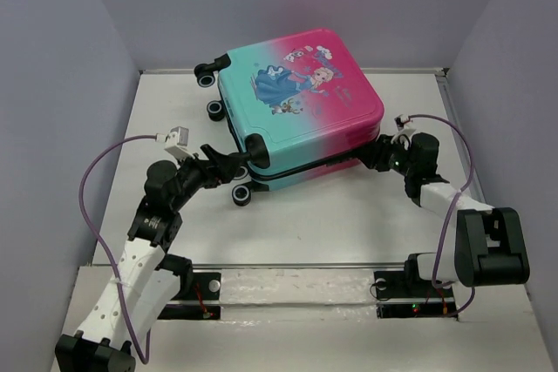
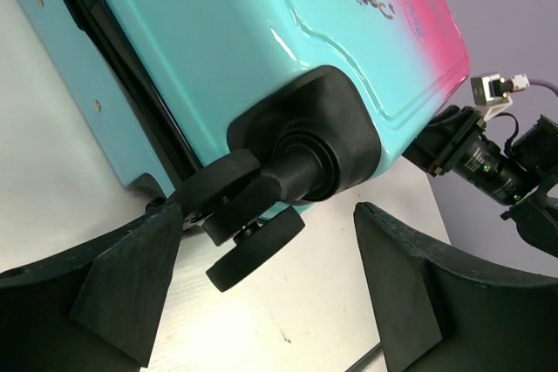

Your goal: Pack the luggage

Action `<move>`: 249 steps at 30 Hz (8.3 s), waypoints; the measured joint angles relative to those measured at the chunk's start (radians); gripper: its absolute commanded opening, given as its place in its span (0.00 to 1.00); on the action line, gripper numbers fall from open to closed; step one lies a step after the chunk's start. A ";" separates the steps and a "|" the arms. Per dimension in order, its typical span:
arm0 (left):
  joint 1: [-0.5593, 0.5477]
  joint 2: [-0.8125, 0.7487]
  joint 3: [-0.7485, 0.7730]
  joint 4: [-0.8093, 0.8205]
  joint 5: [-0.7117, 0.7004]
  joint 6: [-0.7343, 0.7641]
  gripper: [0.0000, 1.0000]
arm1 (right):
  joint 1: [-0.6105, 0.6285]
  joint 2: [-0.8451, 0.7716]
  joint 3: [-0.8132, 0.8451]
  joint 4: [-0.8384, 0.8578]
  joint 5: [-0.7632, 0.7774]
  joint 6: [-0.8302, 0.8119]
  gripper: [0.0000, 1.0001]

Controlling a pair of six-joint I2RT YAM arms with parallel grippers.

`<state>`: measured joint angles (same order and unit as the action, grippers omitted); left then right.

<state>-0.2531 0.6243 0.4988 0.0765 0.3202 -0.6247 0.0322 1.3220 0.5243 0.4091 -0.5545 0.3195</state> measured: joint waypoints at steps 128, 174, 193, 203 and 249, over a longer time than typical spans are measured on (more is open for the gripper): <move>-0.557 0.342 0.060 0.242 -0.128 -0.104 0.06 | 0.998 -0.050 -0.066 0.135 0.894 0.268 0.07; -0.135 0.436 0.475 -0.043 -0.422 0.128 0.95 | 1.002 -0.167 0.215 -0.318 1.098 0.359 1.00; 0.111 0.982 0.842 -0.112 -0.256 0.468 0.97 | 0.925 -0.103 0.175 -0.148 1.048 0.451 0.07; 0.108 0.995 0.824 -0.062 -0.064 0.523 0.91 | 0.867 -0.426 0.048 -0.246 1.020 0.344 0.07; 0.103 1.172 0.863 -0.130 0.096 0.518 0.99 | 0.733 -0.545 0.055 -0.559 0.901 0.188 0.43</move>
<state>-0.1505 1.7962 1.3617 -0.0540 0.4160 -0.1070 0.7650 0.7769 0.5793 -0.1501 0.3462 0.5076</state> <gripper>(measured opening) 0.954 0.387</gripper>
